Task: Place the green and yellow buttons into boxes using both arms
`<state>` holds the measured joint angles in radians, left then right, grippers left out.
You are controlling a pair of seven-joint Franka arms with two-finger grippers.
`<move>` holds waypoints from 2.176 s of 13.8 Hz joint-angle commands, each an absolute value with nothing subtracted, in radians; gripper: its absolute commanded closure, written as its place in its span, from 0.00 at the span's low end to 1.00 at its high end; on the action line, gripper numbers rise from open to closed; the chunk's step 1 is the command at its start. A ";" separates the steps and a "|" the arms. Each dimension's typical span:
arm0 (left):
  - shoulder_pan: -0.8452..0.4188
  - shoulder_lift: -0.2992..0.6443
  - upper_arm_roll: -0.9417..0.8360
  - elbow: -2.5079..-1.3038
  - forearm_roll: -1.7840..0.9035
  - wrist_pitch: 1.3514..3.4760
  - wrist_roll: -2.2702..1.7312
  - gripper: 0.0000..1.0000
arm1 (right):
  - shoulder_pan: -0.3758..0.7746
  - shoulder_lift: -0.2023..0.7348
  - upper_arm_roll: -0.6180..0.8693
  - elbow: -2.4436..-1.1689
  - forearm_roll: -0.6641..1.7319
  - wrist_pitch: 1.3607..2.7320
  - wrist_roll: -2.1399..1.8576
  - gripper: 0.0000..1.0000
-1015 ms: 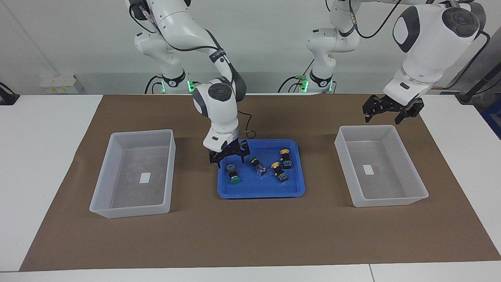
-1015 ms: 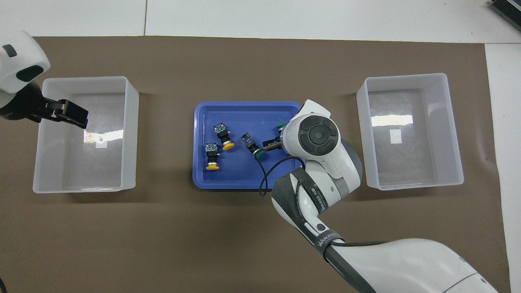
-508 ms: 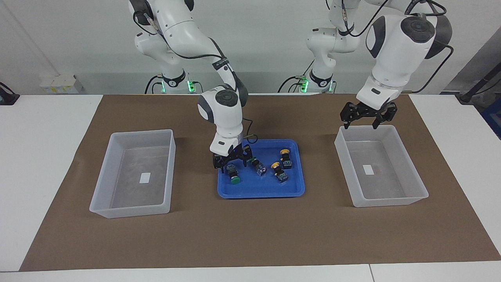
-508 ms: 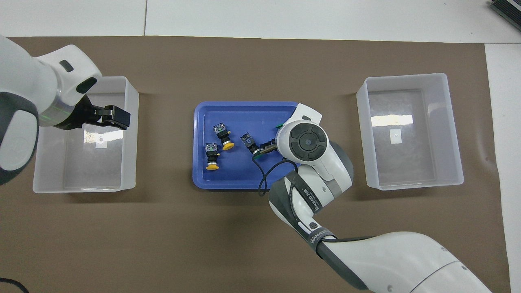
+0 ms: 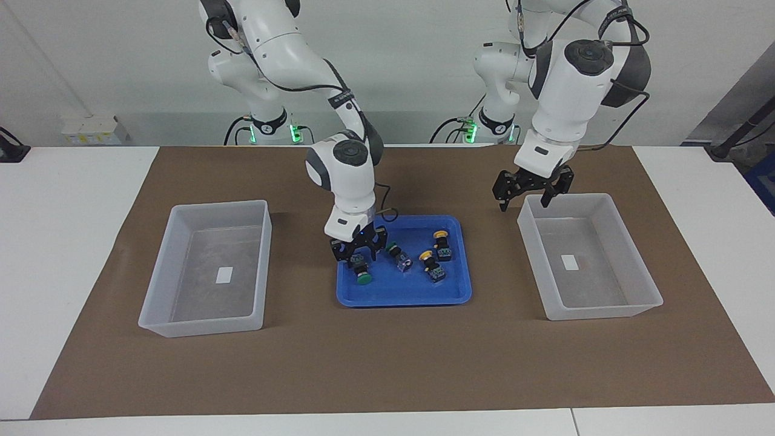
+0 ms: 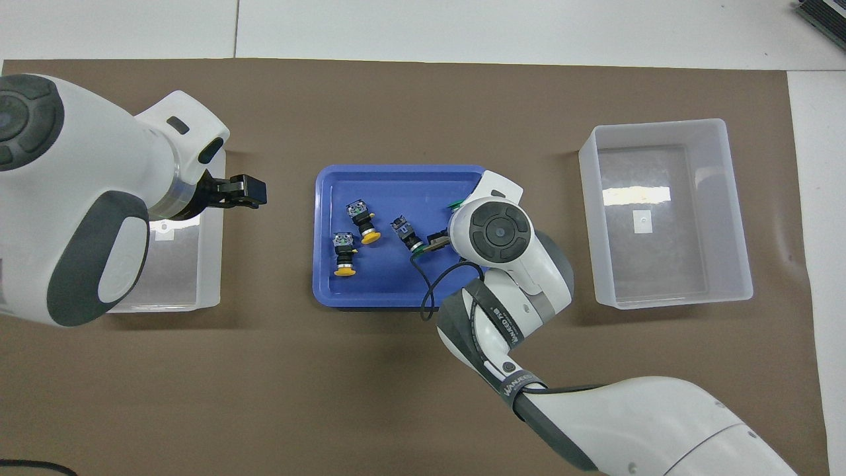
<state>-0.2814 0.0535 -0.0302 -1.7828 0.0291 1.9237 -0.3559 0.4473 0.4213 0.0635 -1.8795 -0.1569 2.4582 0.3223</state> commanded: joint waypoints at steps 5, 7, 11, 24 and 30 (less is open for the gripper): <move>-0.321 0.049 -0.018 -1.888 -0.005 2.112 -0.463 0.00 | 0.399 0.325 0.063 -1.888 -0.158 2.462 0.342 1.00; -0.337 0.066 -0.018 -1.896 -0.005 2.146 -0.506 0.00 | 0.344 0.276 0.063 -1.878 -0.158 2.433 0.391 1.00; -0.388 0.068 -0.018 -1.979 -0.008 2.268 -0.580 0.00 | 0.200 0.192 0.063 -1.879 -0.156 2.338 0.352 1.00; -0.459 0.060 -0.017 -2.121 -0.008 2.382 -0.583 0.00 | -0.048 0.293 0.058 -1.890 -0.083 2.402 -0.064 1.00; -0.532 0.147 -0.018 -2.157 -0.008 2.465 -0.588 0.00 | -0.029 0.353 0.060 -1.893 -0.083 2.470 -0.077 0.88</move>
<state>-0.5110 0.1299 -0.0316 -2.1325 0.0032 2.4064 -0.5850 -0.0282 0.3536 0.0554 -1.8887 -0.1013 2.4521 -0.0374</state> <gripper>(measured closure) 0.000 0.604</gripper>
